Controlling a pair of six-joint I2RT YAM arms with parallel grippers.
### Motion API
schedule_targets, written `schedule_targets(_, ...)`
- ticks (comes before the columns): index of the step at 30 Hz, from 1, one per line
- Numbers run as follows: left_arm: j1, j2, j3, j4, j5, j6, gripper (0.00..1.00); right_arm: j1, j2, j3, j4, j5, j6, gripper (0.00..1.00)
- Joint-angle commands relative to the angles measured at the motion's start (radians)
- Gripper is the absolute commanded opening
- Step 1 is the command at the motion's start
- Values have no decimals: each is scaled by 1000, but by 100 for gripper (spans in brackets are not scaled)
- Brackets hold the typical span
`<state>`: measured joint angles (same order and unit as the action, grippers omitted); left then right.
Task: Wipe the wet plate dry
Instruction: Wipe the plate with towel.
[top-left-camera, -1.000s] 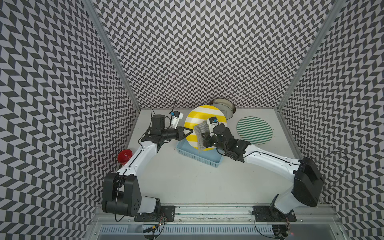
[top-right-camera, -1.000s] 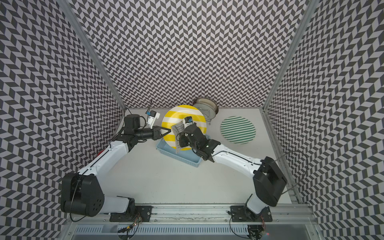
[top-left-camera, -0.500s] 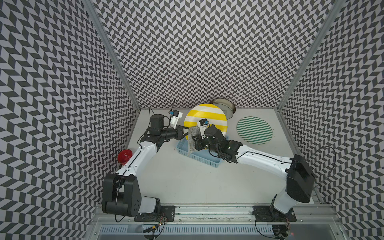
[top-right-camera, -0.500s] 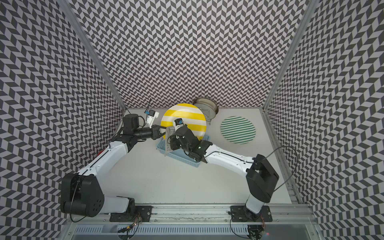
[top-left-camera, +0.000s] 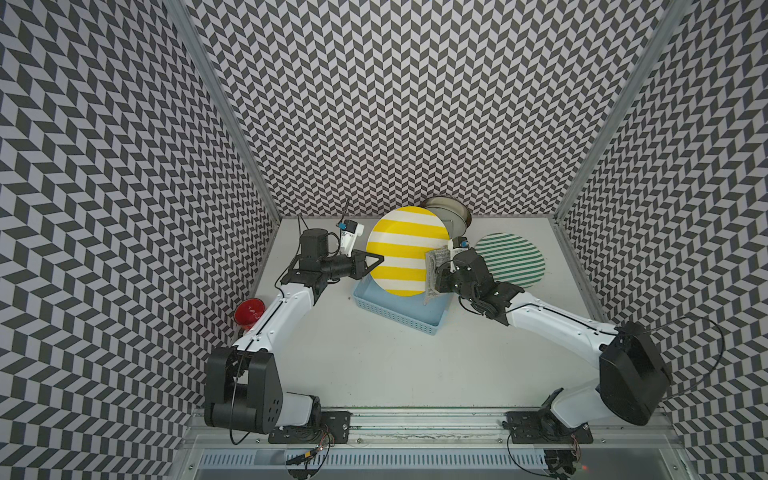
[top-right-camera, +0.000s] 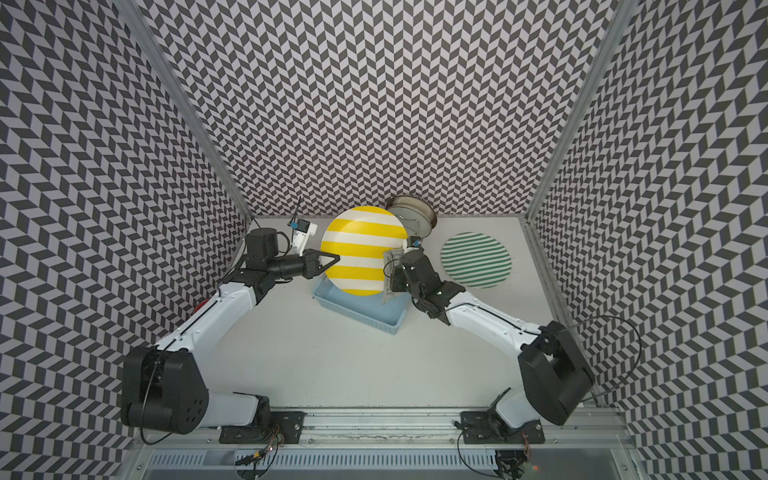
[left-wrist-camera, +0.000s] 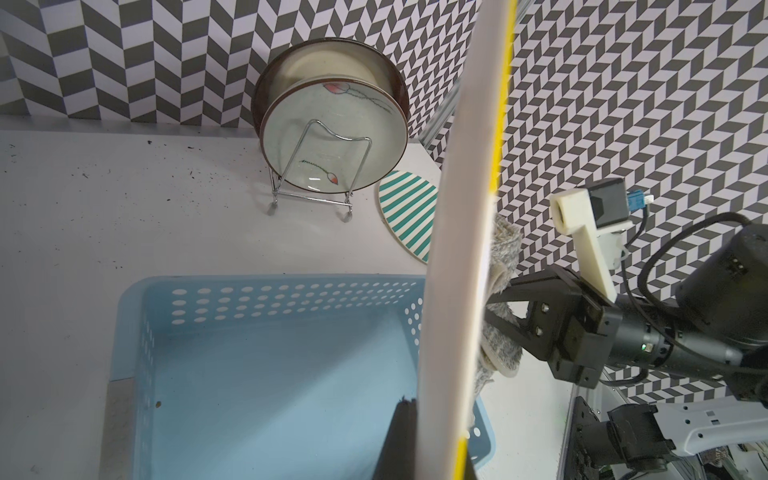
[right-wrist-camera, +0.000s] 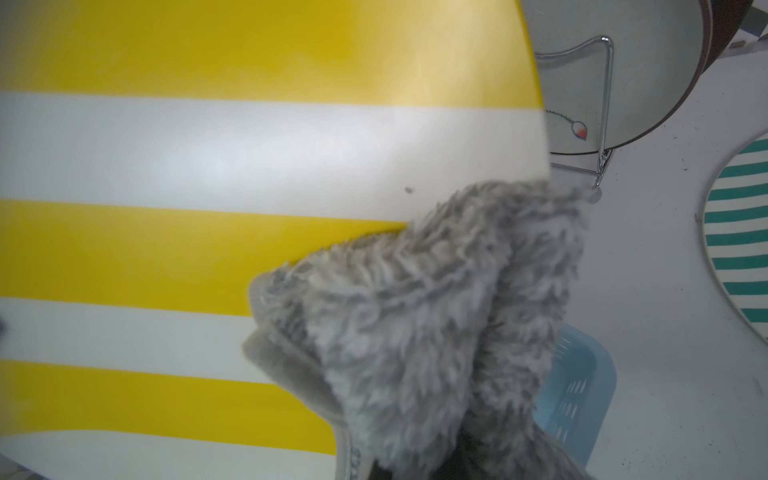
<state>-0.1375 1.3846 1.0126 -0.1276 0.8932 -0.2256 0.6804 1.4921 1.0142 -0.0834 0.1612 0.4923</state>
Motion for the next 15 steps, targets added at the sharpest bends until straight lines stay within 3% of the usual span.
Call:
schedule_targets(1, -26, -61, 17, 83, 219, -25, 0, 27, 6, -18, 20, -32, -21, 0)
schedule_targets(9, -27, -53, 19, 89, 208, -29, 0, 259, 147, 117, 52, -106, -37, 0)
schedule_targets(15, -28, -48, 26, 88, 208, -26, 0, 304, 164, 167, 105, -201, -49, 0)
